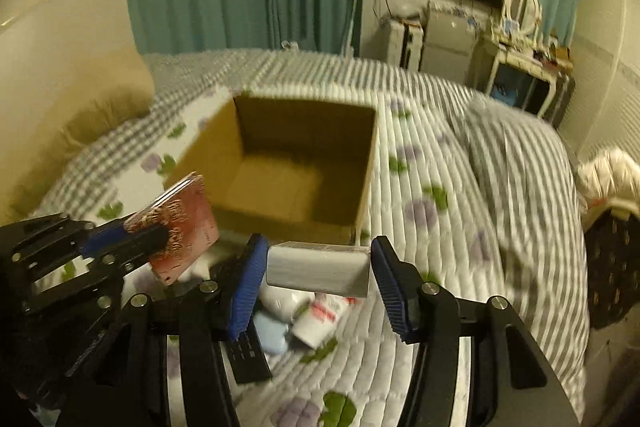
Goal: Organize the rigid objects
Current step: 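Carry both items over the cardboard box and open both grippers to drop them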
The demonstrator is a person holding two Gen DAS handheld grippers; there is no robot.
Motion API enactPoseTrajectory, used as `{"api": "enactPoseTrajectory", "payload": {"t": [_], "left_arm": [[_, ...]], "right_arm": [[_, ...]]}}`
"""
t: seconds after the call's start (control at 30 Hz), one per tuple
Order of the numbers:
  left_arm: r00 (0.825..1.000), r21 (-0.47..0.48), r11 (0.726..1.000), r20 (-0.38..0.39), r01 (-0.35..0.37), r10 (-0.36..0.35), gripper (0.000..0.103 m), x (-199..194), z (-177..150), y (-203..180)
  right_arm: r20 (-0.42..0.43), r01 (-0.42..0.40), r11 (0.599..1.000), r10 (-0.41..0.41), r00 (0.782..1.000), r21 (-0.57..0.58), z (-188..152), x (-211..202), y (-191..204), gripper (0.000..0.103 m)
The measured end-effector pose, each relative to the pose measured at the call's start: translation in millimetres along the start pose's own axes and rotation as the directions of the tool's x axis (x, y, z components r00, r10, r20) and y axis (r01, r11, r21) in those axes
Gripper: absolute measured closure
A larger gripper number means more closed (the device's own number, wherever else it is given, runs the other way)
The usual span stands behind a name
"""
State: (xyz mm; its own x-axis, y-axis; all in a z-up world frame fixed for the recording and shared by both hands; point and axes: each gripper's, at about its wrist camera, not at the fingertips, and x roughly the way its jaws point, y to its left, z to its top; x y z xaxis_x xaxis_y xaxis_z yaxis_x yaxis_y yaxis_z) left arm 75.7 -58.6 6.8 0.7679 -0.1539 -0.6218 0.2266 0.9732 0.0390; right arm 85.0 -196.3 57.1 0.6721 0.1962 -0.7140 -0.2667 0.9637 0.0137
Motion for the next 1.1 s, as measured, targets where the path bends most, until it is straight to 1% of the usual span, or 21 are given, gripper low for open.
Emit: {"api": "enactPoseTrajectory", "payload": {"t": [0.07, 0.2, 0.27, 0.37, 0.43, 0.5, 0.53, 0.63, 0.77, 0.87, 0.93, 0.97, 1.0, 1.03, 1.07, 1.1], "left_arm": [[1.0, -0.003, 1.0, 0.013, -0.013, 0.013, 0.093, 5, 16, 5], [0.997, -0.031, 0.997, 0.027, -0.071, 0.071, 0.093, 29, 48, 21], [0.995, -0.046, 0.994, 0.011, -0.099, 0.099, 0.093, 50, 62, 33], [0.994, -0.079, 0.992, -0.032, -0.103, 0.101, 0.093, 81, 74, 49], [0.993, -0.054, 0.992, -0.042, -0.114, 0.112, 0.093, 95, 76, 50], [0.989, -0.025, 0.99, -0.048, -0.141, 0.139, 0.093, 108, 74, 50], [0.988, -0.025, 0.989, -0.051, -0.146, 0.145, 0.093, 112, 72, 49], [0.993, -0.057, 0.993, -0.069, -0.103, 0.099, 0.093, 126, 70, 54], [0.992, -0.049, 0.994, -0.086, -0.094, 0.09, 0.093, 143, 69, 51], [0.995, -0.04, 0.996, -0.059, -0.08, 0.078, 0.089, 148, 69, 50], [0.994, -0.023, 0.996, -0.07, -0.081, 0.079, 0.085, 152, 69, 49], [0.994, -0.019, 0.996, -0.073, -0.086, 0.085, 0.078, 152, 69, 49], [0.993, -0.016, 0.996, -0.074, -0.09, 0.088, 0.069, 152, 68, 48], [0.993, -0.016, 0.996, -0.071, -0.091, 0.089, 0.064, 150, 67, 49], [0.994, -0.02, 0.995, -0.067, -0.093, 0.091, 0.051, 148, 67, 50], [0.994, -0.026, 0.995, -0.062, -0.097, 0.095, 0.046, 144, 66, 51]], "right_arm": [[0.025, 0.001, 1.0, 0.0, 1.0, -0.015, 20, -3, 3, 0.05], [0.07, -0.005, 1.0, 0.007, 0.998, -0.03, 57, 2, 7, 0.05], [0.08, 0.003, 0.999, 0.0, 0.997, -0.044, 75, 12, 9, 0.05], [0.069, 0.007, 0.999, -0.004, 0.998, -0.051, 96, 32, 11, 0.05], [0.057, 0.016, 0.999, -0.013, 0.998, -0.049, 105, 47, 10, 0.05], [0.043, 0.018, 0.999, -0.016, 0.999, -0.045, 110, 63, 8, 0.05], [0.027, 0.014, 0.999, -0.013, 1.0, -0.037, 113, 73, 6, 0.05], [0.005, 0.007, 1.0, -0.007, 1.0, -0.021, 112, 92, 1, 0.05], [-0.024, 0.008, 1.0, -0.009, 1.0, -0.014, 109, 117, -3, 0.05], [-0.031, 0.0, 1.0, 0.0, 1.0, -0.008, 108, 127, -7, 0.05], [-0.026, -0.011, 1.0, 0.011, 1.0, 0.004, 109, 134, -9, 0.049], [-0.021, -0.019, 1.0, 0.019, 1.0, 0.01, 110, 136, -10, 0.049], [-0.015, -0.032, 0.999, 0.032, 0.999, 0.017, 111, 136, -13, 0.048], [-0.01, -0.036, 0.999, 0.036, 0.999, 0.022, 111, 135, -14, 0.04], [0.006, -0.031, 0.999, 0.031, 1.0, 0.029, 112, 132, -15, 0.033], [0.021, -0.024, 0.999, 0.024, 0.999, 0.036, 113, 127, -16, 0.032]]}}
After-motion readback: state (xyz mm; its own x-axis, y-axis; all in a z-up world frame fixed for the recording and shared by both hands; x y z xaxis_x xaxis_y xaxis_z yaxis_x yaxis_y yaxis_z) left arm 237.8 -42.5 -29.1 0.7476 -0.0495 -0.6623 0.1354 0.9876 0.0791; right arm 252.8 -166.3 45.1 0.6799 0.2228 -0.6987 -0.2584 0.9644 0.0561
